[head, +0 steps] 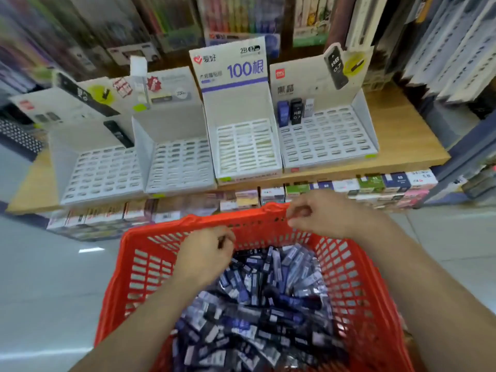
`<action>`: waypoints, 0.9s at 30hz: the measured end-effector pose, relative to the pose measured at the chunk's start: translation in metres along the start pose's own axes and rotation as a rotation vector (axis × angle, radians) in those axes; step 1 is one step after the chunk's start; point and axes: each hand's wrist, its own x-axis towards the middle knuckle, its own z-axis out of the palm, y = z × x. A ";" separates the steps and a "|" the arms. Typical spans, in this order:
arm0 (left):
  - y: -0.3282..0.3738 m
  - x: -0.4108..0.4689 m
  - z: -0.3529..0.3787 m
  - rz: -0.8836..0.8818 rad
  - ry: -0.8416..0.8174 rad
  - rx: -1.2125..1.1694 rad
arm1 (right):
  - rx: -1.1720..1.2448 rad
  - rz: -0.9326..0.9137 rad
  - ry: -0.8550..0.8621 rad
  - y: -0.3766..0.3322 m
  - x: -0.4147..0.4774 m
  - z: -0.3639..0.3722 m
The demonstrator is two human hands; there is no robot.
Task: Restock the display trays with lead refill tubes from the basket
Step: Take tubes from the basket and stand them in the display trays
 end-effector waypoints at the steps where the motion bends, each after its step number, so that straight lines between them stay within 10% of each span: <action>1: -0.019 -0.008 0.015 -0.024 -0.101 0.054 | -0.081 0.011 -0.096 0.002 0.005 0.021; 6: -0.090 -0.047 0.091 -0.047 -0.472 0.296 | -0.223 0.191 -0.440 0.031 0.014 0.140; 10: -0.113 -0.067 0.114 -0.157 -0.536 0.312 | -0.131 0.355 -0.281 0.046 0.010 0.195; 21: -0.096 -0.073 0.140 0.042 -0.549 0.342 | -0.132 0.331 -0.265 0.022 0.019 0.240; 27: -0.093 -0.064 0.124 -0.121 -0.478 -0.066 | -0.084 0.286 -0.354 0.015 0.022 0.226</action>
